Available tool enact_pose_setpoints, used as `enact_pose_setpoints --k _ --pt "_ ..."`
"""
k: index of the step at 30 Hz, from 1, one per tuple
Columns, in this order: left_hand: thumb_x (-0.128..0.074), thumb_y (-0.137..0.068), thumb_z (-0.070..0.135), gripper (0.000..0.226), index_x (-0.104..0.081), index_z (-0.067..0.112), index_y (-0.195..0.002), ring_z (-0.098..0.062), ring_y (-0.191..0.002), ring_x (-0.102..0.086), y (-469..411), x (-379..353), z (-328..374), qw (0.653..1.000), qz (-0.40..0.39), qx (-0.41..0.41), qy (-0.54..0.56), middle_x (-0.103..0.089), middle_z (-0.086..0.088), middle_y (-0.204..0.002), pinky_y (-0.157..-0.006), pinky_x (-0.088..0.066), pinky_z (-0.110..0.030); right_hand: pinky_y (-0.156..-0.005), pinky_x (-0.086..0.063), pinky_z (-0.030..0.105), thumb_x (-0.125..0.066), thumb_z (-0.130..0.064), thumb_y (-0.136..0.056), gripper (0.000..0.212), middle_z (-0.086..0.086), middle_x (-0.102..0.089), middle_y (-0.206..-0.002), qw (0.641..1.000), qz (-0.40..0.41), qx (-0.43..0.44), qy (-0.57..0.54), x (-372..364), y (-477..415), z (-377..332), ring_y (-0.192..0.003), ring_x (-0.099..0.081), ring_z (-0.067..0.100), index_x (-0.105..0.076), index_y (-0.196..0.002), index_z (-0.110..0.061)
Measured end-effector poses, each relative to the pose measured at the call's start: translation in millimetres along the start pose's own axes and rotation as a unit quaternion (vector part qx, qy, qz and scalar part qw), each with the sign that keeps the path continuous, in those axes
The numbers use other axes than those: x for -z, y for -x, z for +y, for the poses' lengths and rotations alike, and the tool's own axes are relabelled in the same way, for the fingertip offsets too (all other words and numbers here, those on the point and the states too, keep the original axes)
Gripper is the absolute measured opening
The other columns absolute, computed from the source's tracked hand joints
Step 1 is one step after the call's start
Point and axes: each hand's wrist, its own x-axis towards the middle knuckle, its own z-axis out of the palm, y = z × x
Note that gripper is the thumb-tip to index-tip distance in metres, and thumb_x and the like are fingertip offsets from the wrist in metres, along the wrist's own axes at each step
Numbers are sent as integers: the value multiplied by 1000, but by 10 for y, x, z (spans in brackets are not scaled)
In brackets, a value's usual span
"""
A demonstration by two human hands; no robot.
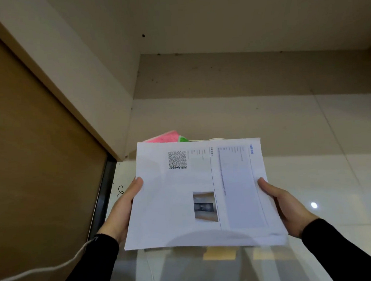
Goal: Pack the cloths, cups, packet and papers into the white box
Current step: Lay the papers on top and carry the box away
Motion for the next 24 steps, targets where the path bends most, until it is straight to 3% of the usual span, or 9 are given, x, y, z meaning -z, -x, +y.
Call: enact_pose_setpoints --k 3,6,9,13,17,20,22,24 --pt "-48 -81 66 58 -67 26 -119 -30 -113 -64 185 -102 8 999 -8 28 -31 -69 -7 -122 -96 -47 -50 -65 -55 37 -54 -46 -85 48 11 -72 -107 997 -13 -50 61 19 116 -13 -84 -71 33 -67 -115 -10" --pt "-56 -84 46 39 -66 25 -114 -32 -107 -67 281 -4 -223 996 -1 67 -58 -74 -5 -113 -86 -55 -54 -55 -57 35 -62 -22 -81 41 11 -71 -108 994 20 -59 94 24 129 -41 -79 -70 30 -63 -119 -8" --pt "-59 -88 21 30 -64 12 -116 -30 -101 -69 145 31 -273 995 43 70 -58 -74 -11 -109 -77 -60 -45 -44 -53 27 -51 -9 -91 31 7 -70 -110 987 63 -24 145 -51 27 -168 -80 -70 24 -62 -120 -15" --pt "-57 -92 18 27 -63 9 -117 -27 -106 -67 -228 -29 -5 995 84 33 -40 -73 -10 -112 -81 -60 -39 -40 -50 23 -50 -13 -94 24 -2 -69 -96 979 97 29 179 -121 -222 -387 -70 -65 17 -64 -111 -21" --pt "-56 -94 21 30 -61 9 -121 -25 -106 -65 -678 -137 391 991 125 -35 -40 -70 -8 -116 -83 -55 -38 -57 -54 28 -48 -13 -95 20 -1 -68 -95 980 105 85 148 -327 -570 -716 -76 -61 21 -64 -106 -17" --pt "-59 -93 22 37 -56 5 -126 -23 -98 -64 -1060 -218 668 983 163 -80 -26 -66 -9 -115 -84 -56 -38 -73 -52 41 -51 -7 -93 22 7 -65 -102 976 139 132 104 -515 -877 -956 -85 -57 30 -59 -113 -12" --pt "-57 -94 21 34 -54 3 -122 -19 -86 -61 -1268 -292 825 979 179 -94 -20 -64 -7 -104 -87 -55 -40 -75 -54 45 -52 -4 -92 24 10 -63 -104 969 166 162 83 -641 -1023 -1110 -84 -60 30 -56 -112 -16" --pt "-55 -95 19 23 -56 4 -112 -17 -78 -58 -1413 -390 944 978 183 -98 -9 -60 -6 -93 -82 -53 -36 -71 -55 39 -49 -4 -92 24 10 -62 -98 965 169 182 87 -752 -1120 -1232 -77 -60 26 -58 -112 -14"
